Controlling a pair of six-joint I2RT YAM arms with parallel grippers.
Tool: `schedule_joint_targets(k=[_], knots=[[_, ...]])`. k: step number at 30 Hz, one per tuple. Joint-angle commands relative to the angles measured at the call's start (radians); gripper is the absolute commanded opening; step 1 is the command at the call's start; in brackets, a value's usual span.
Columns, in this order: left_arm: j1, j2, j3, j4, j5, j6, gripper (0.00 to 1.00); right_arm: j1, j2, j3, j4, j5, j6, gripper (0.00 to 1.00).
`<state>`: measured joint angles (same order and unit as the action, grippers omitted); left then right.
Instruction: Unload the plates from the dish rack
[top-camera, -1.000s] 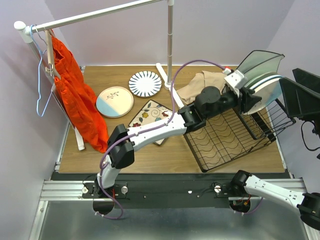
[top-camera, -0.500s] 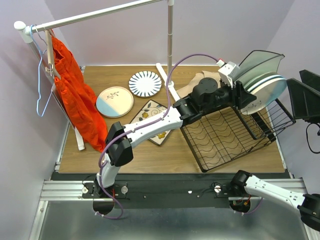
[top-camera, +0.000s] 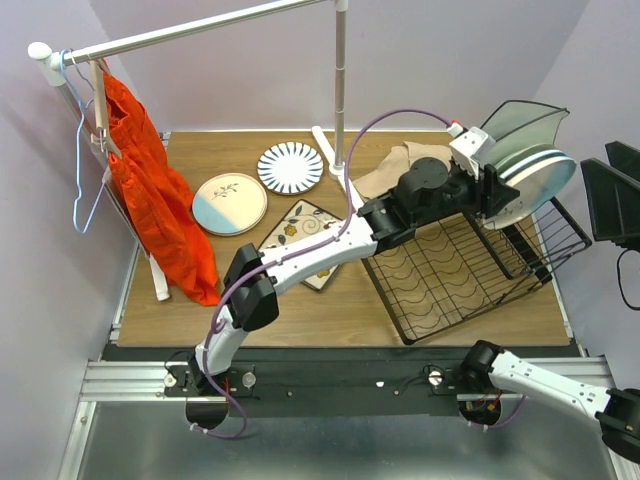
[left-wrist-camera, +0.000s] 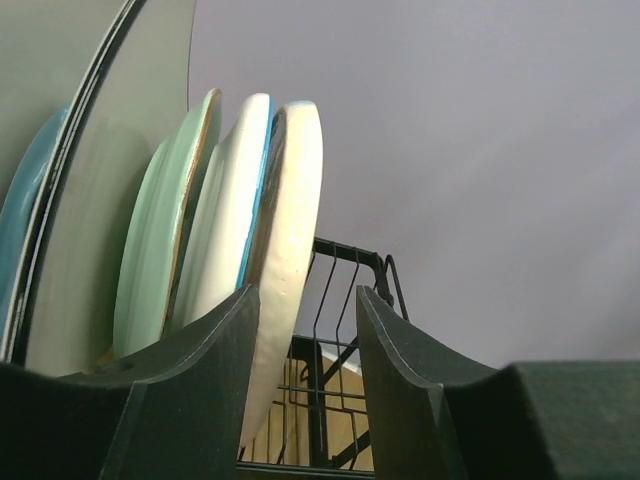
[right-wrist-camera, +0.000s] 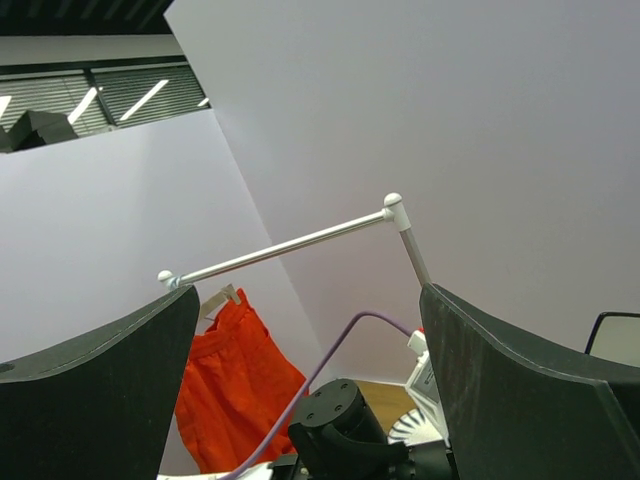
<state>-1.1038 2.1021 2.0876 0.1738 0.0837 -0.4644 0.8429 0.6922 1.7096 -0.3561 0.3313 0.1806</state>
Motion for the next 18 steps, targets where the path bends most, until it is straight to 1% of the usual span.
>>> schedule_joint_targets(k=[1, 4, 6, 8, 18], knots=[[-0.027, 0.024, 0.038, -0.031, -0.068, 0.087, 0.52, 0.001, -0.008, -0.008, 0.014, 0.020, -0.020, 1.00], [-0.028, 0.032, 0.040, -0.037, -0.076, 0.101, 0.52, 0.001, -0.011, -0.010, 0.014, 0.018, -0.018, 1.00], [-0.028, 0.038, 0.040, -0.040, -0.120, 0.115, 0.51, 0.001, -0.010, -0.011, 0.014, 0.020, -0.020, 1.00], [-0.030, 0.044, 0.040, -0.040, -0.131, 0.130, 0.51, 0.001, -0.008, -0.011, 0.014, 0.018, -0.018, 1.00], [-0.056, 0.087, 0.054, -0.019, -0.200, 0.283, 0.51, 0.002, -0.013, -0.005, 0.014, 0.014, -0.016, 1.00]])
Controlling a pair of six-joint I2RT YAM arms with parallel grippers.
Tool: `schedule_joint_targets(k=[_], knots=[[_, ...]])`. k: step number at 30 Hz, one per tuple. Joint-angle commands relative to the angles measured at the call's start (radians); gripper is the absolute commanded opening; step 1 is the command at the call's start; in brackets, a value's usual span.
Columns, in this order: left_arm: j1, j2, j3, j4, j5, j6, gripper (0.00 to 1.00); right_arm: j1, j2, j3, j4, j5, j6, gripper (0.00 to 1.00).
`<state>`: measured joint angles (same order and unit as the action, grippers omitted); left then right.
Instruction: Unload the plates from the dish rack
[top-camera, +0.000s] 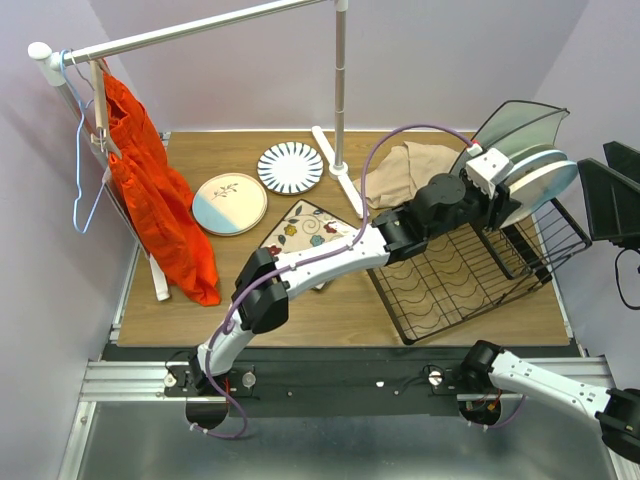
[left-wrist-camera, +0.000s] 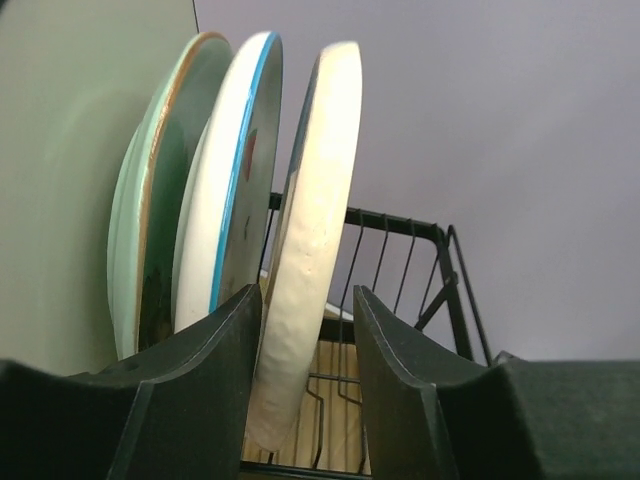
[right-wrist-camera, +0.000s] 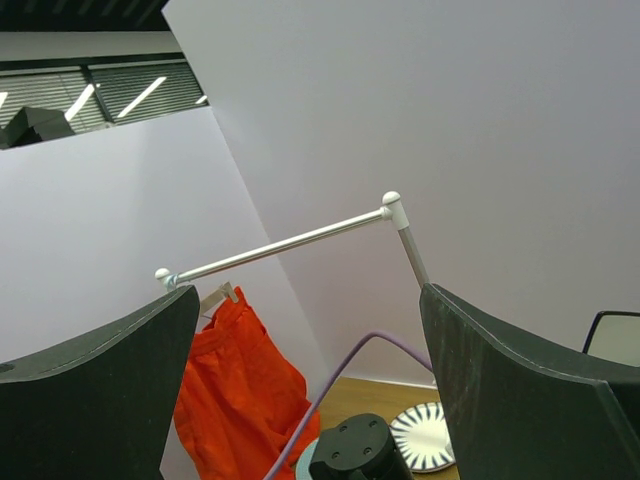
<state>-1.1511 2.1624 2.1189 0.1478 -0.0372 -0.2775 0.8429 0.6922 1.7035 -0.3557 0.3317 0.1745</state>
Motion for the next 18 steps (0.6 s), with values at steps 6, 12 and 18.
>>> schedule_joint_targets(k=[6, 12, 18], knots=[[-0.018, 0.037, 0.027, 0.016, -0.130, 0.133, 0.48, 0.002, -0.008, -0.004, 0.014, 0.012, -0.007, 1.00], [-0.021, 0.048, 0.023, 0.048, -0.119, 0.224, 0.45, 0.001, -0.005, -0.002, 0.014, 0.010, -0.010, 1.00], [-0.025, 0.062, 0.021, 0.075, -0.078, 0.259, 0.43, 0.001, -0.006, -0.004, 0.014, 0.010, -0.007, 1.00]])
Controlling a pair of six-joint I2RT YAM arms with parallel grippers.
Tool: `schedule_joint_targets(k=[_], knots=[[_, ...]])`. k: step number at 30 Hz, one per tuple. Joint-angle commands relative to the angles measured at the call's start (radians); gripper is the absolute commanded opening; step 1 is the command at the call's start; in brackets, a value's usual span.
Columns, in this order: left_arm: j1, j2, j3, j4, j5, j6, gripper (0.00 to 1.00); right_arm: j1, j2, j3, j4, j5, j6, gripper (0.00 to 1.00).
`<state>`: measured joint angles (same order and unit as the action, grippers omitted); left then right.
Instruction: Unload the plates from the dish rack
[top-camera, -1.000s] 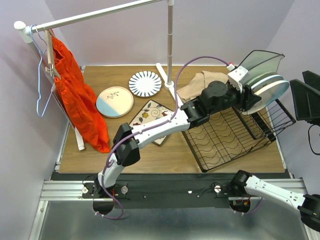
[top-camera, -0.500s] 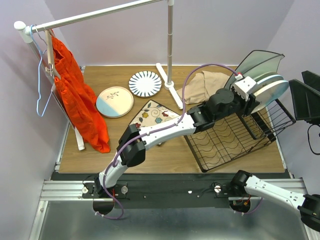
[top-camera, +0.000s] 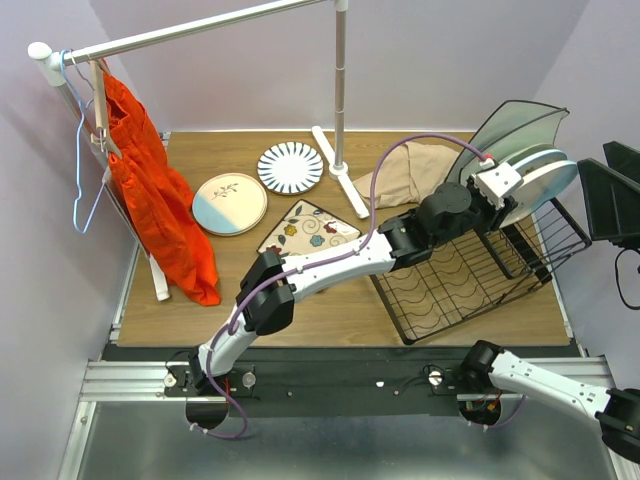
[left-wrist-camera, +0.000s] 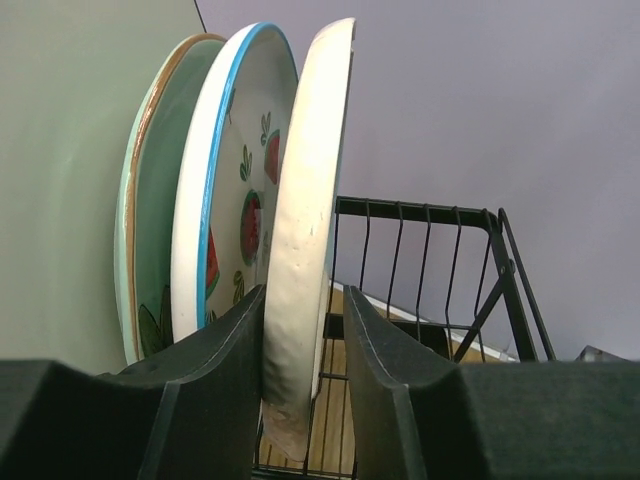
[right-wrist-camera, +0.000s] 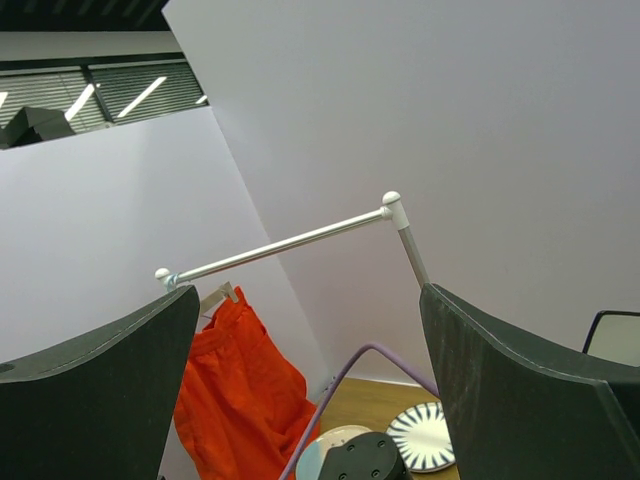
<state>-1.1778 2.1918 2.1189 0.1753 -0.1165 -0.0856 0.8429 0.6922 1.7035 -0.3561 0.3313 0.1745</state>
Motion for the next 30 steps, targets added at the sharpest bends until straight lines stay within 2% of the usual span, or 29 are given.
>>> schedule_joint_targets(k=[1, 12, 17, 18, 19, 22, 30], knots=[[0.000, 0.037, 0.021, 0.050, 0.005, 0.067, 0.43, 0.001, -0.006, -0.005, 0.014, 0.009, -0.007, 1.00], [0.000, 0.065, 0.033, 0.092, 0.008, 0.081, 0.38, 0.001, -0.011, -0.010, 0.014, 0.008, -0.012, 1.00], [0.000, 0.065, 0.033, 0.101, 0.003, 0.080, 0.23, 0.001, -0.011, -0.013, 0.014, 0.006, -0.015, 1.00], [0.001, 0.063, 0.035, 0.099, 0.005, 0.080, 0.19, 0.001, -0.011, -0.013, 0.016, 0.009, -0.017, 1.00], [-0.002, 0.060, 0.033, 0.102, 0.008, 0.081, 0.11, 0.001, -0.011, -0.010, 0.016, 0.008, -0.017, 1.00], [-0.011, 0.046, 0.033, 0.105, 0.005, 0.081, 0.00, 0.001, -0.014, -0.010, 0.014, 0.008, -0.018, 1.00], [-0.017, 0.003, 0.030, 0.130, 0.003, 0.023, 0.00, 0.001, -0.019, -0.016, 0.017, 0.022, -0.024, 1.00]])
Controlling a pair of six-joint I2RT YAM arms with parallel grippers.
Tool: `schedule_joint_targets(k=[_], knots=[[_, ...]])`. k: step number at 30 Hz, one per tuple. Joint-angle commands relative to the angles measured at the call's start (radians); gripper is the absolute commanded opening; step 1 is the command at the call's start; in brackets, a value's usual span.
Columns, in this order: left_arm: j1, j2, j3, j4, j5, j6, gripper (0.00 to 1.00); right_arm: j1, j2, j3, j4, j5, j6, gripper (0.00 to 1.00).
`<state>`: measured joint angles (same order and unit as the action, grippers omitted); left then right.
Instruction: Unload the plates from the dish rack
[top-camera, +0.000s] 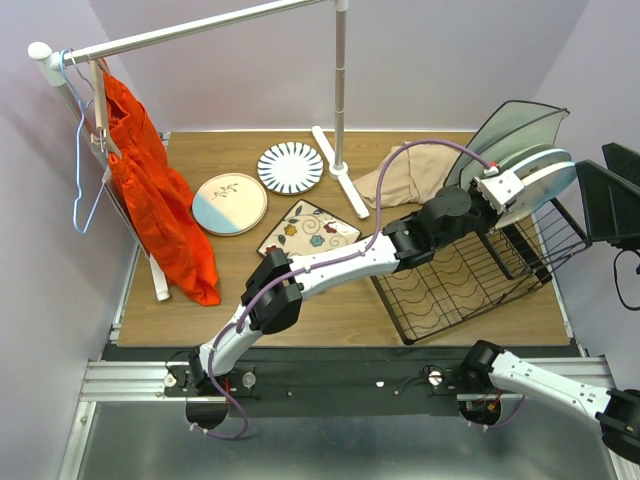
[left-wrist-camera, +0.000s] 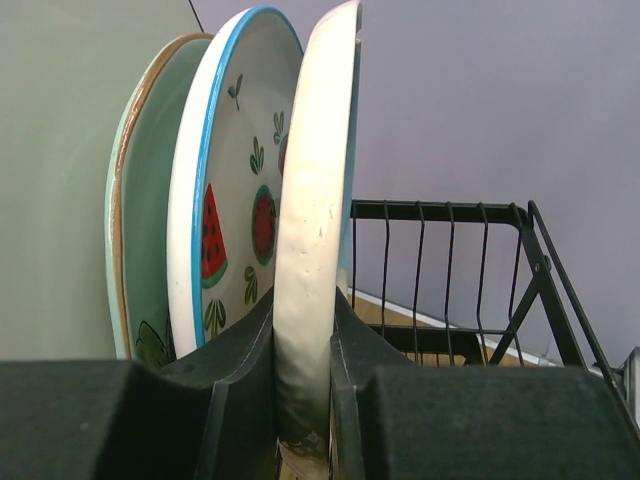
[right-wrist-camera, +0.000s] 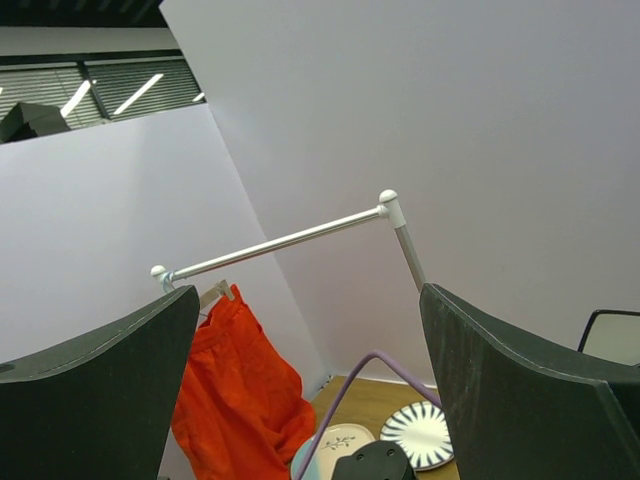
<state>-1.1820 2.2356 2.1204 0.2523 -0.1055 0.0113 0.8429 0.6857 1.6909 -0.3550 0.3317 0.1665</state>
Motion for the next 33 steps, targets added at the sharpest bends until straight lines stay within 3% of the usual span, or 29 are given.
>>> schedule_joint_targets(k=[1, 14, 24, 33], knots=[[-0.013, -0.051, 0.026, 0.057, -0.008, -0.082, 0.00, 0.002, -0.009, -0.002, 0.016, 0.020, -0.016, 1.00], [-0.014, -0.134, 0.018, 0.122, 0.069, -0.195, 0.00, 0.002, -0.011, -0.007, 0.016, 0.030, -0.016, 1.00], [-0.024, -0.163, 0.024, 0.131, 0.030, -0.132, 0.00, 0.002, 0.000, 0.003, 0.016, 0.032, -0.019, 1.00], [-0.027, -0.189, 0.026, 0.146, 0.052, -0.172, 0.00, 0.001, 0.021, 0.013, 0.016, 0.032, -0.019, 1.00]])
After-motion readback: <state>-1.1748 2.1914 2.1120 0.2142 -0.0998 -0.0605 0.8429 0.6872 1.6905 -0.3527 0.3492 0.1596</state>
